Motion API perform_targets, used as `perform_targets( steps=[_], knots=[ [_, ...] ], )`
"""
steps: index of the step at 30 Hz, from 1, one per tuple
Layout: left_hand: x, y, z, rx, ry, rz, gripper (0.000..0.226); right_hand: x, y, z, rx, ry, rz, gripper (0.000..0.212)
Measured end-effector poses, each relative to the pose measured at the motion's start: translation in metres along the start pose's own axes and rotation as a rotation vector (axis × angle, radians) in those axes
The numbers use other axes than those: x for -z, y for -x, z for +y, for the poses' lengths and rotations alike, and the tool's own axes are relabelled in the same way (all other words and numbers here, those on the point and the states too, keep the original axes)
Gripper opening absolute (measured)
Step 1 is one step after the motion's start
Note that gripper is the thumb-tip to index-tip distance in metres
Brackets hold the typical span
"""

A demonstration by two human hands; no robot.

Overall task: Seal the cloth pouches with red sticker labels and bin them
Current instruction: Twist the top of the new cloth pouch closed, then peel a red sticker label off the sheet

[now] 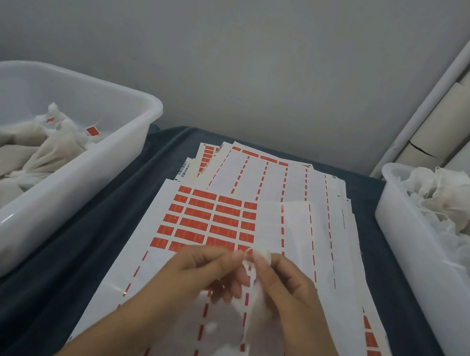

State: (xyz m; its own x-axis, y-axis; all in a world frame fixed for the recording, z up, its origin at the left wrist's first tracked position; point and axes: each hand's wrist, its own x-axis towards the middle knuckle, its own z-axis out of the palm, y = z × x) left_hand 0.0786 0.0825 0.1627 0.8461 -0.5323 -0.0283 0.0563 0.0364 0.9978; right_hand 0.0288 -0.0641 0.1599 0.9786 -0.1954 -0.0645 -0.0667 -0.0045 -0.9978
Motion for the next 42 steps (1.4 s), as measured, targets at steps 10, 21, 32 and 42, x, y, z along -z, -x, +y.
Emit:
perform_targets(
  steps=[10, 21, 32, 42],
  knots=[
    [0.017, -0.005, 0.003, -0.011, 0.649, 0.192, 0.028, -0.004, 0.001, -0.003, -0.042, 0.028, -0.095, 0.032],
    [0.015, -0.002, 0.011, -0.145, 0.406, 0.277, 0.039, 0.048, -0.021, -0.010, 0.072, 0.573, 0.456, 0.036],
    [-0.005, -0.010, -0.015, -0.205, -0.580, 0.295, 0.026, 0.056, -0.022, -0.013, -0.271, 0.332, 0.271, 0.069],
    [-0.023, -0.044, -0.022, -0.024, -0.845, 0.274, 0.037, 0.048, -0.025, 0.004, -0.348, 0.153, 0.107, 0.021]
  ],
)
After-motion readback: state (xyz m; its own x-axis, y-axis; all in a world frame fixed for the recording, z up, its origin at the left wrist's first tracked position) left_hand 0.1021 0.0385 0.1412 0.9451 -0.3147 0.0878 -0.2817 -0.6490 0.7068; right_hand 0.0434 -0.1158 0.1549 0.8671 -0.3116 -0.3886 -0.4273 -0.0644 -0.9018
